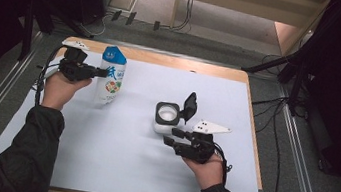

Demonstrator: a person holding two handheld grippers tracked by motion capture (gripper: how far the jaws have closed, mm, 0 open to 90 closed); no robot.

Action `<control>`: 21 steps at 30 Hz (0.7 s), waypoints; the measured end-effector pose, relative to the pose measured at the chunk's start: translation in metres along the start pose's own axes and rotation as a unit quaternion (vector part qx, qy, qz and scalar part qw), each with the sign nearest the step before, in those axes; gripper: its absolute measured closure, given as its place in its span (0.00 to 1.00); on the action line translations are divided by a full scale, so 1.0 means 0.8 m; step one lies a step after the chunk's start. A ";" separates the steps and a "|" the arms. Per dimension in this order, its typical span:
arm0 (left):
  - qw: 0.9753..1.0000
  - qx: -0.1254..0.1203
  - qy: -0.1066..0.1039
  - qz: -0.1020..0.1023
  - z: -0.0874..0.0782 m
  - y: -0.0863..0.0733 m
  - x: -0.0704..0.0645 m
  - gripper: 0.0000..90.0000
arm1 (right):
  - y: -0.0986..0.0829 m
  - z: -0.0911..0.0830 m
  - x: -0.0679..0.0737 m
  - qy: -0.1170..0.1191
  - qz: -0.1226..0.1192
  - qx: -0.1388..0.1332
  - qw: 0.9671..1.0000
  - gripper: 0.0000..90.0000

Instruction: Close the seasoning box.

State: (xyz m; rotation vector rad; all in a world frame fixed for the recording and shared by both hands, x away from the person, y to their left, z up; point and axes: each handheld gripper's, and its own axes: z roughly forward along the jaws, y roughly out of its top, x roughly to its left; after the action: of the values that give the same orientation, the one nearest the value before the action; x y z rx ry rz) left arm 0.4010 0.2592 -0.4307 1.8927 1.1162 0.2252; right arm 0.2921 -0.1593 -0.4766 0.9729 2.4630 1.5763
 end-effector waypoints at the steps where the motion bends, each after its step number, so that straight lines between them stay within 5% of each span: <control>1: 1.000 -0.003 -0.003 0.000 0.001 -0.001 0.001 1.00 | 0.000 0.000 -0.001 -0.001 0.000 0.001 1.000 0.59; 11: 1.000 -0.013 0.004 -0.014 -0.012 -0.019 0.008 1.00 | 0.003 0.001 0.002 0.003 -0.006 0.000 1.000 0.59; 21: 1.000 -0.005 0.004 -0.007 -0.019 -0.040 0.001 0.98 | 0.005 0.001 0.002 0.001 -0.019 0.010 1.000 0.59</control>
State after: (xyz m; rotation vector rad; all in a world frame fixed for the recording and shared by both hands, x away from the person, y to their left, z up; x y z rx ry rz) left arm 0.3737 0.2754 -0.4465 1.8765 1.1303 0.2298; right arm 0.2935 -0.1566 -0.4731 0.9228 2.4878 1.5456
